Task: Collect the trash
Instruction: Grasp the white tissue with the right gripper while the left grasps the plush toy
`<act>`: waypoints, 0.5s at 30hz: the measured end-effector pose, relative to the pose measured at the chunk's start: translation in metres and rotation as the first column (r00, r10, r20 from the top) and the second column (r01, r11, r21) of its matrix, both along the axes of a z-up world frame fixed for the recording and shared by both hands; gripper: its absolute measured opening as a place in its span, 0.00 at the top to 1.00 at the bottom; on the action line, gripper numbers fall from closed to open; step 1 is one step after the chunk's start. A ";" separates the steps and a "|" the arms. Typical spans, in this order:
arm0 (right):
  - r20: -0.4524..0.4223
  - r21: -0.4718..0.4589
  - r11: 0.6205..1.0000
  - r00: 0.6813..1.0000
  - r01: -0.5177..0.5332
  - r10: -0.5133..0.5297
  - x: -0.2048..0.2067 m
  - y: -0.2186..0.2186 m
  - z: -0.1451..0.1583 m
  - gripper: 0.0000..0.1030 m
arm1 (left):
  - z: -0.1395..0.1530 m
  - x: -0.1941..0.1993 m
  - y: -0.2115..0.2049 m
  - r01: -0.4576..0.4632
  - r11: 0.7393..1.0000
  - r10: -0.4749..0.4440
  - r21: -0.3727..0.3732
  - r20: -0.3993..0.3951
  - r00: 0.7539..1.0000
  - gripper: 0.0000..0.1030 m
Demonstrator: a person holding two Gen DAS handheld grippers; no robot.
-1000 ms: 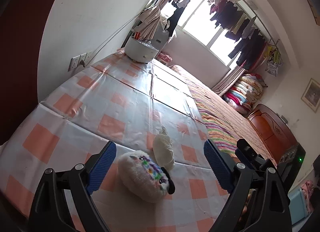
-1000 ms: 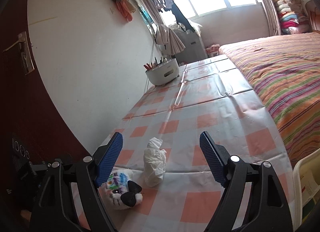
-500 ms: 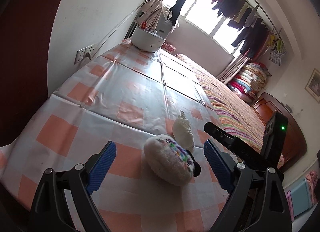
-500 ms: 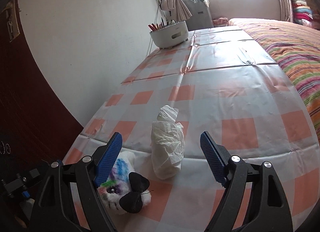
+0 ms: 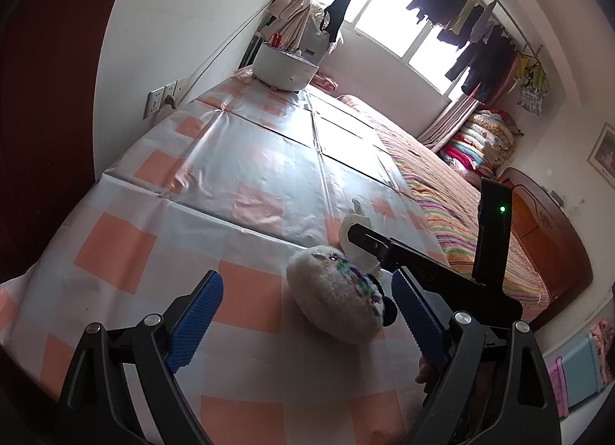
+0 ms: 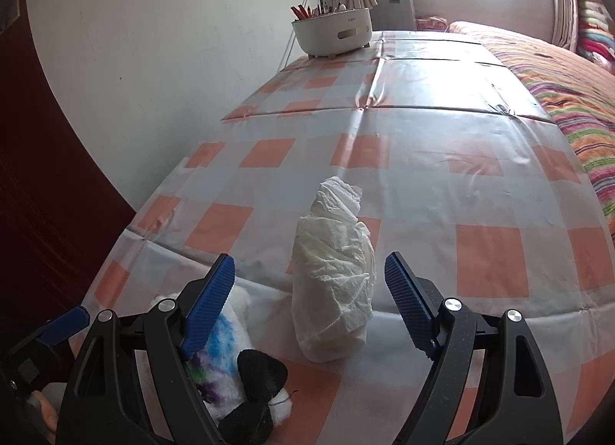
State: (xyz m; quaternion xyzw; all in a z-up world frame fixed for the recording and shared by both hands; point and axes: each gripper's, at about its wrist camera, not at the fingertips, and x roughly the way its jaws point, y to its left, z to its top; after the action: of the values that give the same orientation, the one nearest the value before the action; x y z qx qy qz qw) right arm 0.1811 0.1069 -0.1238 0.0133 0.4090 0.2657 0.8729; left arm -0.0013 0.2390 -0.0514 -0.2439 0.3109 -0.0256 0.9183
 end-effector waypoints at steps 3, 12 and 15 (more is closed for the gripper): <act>-0.007 -0.023 1.000 1.000 -0.008 0.007 0.003 0.004 -0.004 0.37 | -0.001 0.001 -0.003 0.008 1.000 -0.008 0.003 -0.007 1.000 0.16; -0.017 0.016 1.000 1.000 -0.020 0.021 0.005 -0.003 0.002 0.78 | -0.004 0.009 -0.018 0.048 0.999 -0.047 0.010 -0.032 0.998 0.16; 0.007 0.038 0.999 1.000 -0.012 0.012 0.003 -0.013 0.013 0.79 | -0.008 0.013 -0.022 0.063 0.998 -0.063 0.000 -0.047 0.997 0.16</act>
State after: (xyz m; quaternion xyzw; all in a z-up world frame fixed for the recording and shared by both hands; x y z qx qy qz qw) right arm 0.1843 0.0940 -0.1107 0.0265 0.4010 0.2785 0.8723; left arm 0.0120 0.2168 -0.0599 -0.2338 0.3400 -0.0485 0.9096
